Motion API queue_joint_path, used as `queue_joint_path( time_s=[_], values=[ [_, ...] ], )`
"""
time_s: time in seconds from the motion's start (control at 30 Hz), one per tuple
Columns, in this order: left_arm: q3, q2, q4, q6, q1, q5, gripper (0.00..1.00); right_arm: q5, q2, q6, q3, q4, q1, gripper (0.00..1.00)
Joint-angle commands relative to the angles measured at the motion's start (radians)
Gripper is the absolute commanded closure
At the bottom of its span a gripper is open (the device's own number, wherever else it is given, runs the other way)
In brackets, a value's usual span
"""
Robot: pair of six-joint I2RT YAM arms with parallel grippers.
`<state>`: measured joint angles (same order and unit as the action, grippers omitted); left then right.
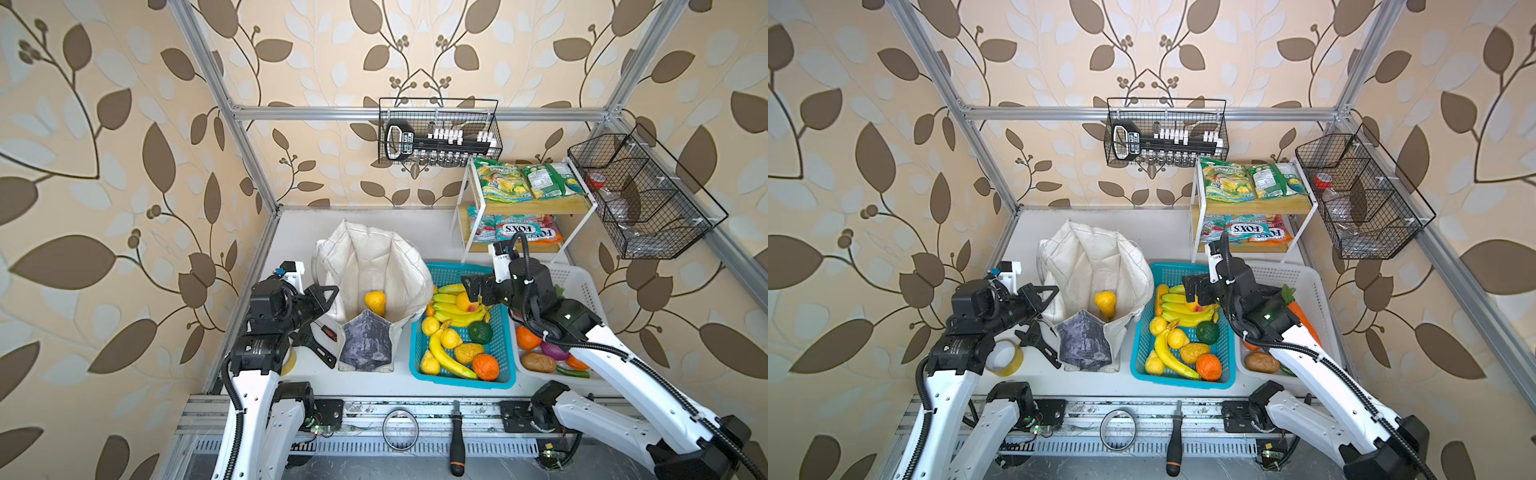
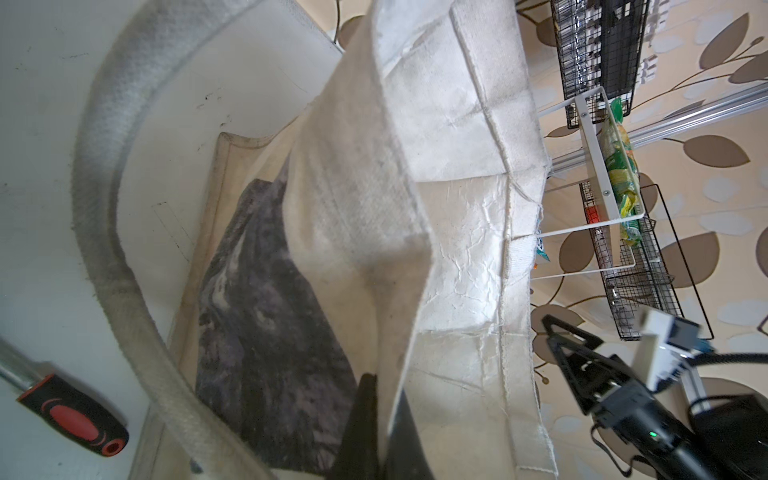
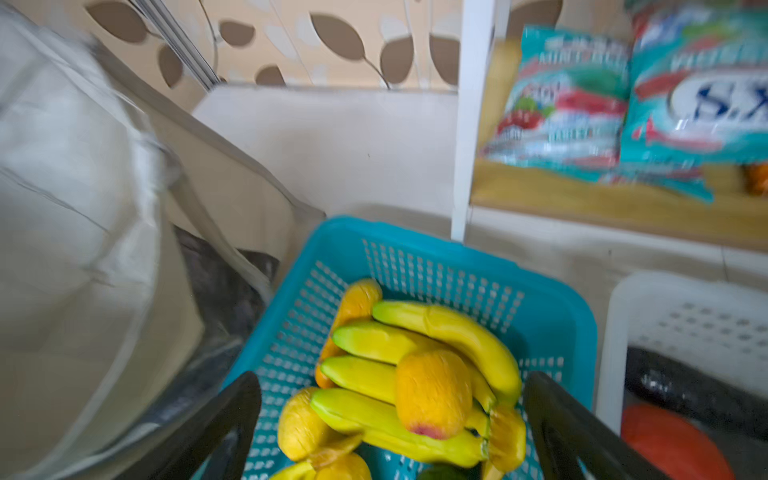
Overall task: Place the food into the grocery bag and tie it
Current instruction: 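Move the right gripper back over the teal fruit basket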
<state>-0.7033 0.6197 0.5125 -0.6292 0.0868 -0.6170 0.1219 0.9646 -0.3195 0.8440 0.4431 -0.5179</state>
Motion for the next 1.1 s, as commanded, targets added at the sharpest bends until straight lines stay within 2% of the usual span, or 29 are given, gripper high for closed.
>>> queue_joint_path(
  time_s=[0.0, 0.23, 0.43, 0.57, 0.67, 0.8, 0.9, 1.07],
  values=[
    [-0.018, 0.009, 0.008, 0.042, 0.011, 0.004, 1.0, -0.08, 0.037, -0.009, -0.044, -0.012, 0.026, 0.0],
    [-0.005, -0.003, 0.008, 0.036, 0.012, -0.01, 1.0, -0.11, 0.059, -0.045, -0.069, -0.066, 0.03, 0.02],
    [0.015, -0.003, -0.01, 0.012, 0.012, -0.042, 1.0, -0.091, 0.024, -0.026, -0.068, 0.095, 0.021, 0.0],
    [0.006, -0.008, -0.003, 0.028, 0.011, -0.019, 1.0, -0.106, -0.022, -0.047, -0.076, 0.153, 0.014, 0.01],
    [0.028, -0.026, -0.008, 0.028, 0.011, 0.04, 1.0, -0.081, -0.005, -0.049, -0.038, 0.2, 0.002, 0.02],
    [0.026, -0.006, -0.015, 0.024, 0.011, 0.001, 1.0, -0.032, 0.023, -0.046, 0.003, 0.276, -0.054, 0.05],
    [0.015, -0.009, 0.014, 0.046, 0.011, 0.012, 1.0, -0.011, 0.02, -0.048, -0.018, 0.293, -0.097, 0.03],
    [0.049, -0.024, -0.016, 0.022, 0.011, 0.003, 1.0, -0.064, 0.055, -0.106, -0.01, 0.272, -0.112, 0.0]
  ],
)
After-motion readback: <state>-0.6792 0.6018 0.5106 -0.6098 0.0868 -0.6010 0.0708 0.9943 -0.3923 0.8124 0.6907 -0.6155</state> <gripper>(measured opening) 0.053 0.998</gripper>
